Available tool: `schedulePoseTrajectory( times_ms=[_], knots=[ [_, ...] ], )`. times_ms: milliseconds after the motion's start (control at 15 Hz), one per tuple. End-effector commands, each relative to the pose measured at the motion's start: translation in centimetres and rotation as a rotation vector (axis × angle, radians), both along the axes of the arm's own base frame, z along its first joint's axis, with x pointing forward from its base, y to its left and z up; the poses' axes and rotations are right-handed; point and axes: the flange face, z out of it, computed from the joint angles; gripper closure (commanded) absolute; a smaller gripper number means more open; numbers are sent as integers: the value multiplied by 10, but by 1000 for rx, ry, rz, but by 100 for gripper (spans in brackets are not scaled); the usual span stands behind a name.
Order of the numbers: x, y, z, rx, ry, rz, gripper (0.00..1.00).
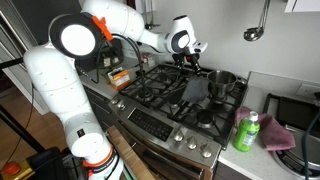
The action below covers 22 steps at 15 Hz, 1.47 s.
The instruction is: Pick up the gray towel from the stove and use it to move the pot from the front right stove plate onto the rear right stove plate before putting it down on the stove
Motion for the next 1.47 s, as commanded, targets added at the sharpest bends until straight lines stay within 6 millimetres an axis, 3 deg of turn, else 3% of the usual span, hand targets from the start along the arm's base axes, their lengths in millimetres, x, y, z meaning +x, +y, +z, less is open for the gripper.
schedulePoseTrajectory(
  times_ms=[0,267,733,1000,1200,1400],
  knots=[
    [-13,-3,9,5,-2,5,100],
    [-28,4,29,28,-28,9,100],
    [-92,14,73,41,-41,25,100],
    [-128,35,92,78,-19,87,100],
    [-148,58,97,143,29,155,100],
    [-162,73,88,191,138,193,100]
  ],
)
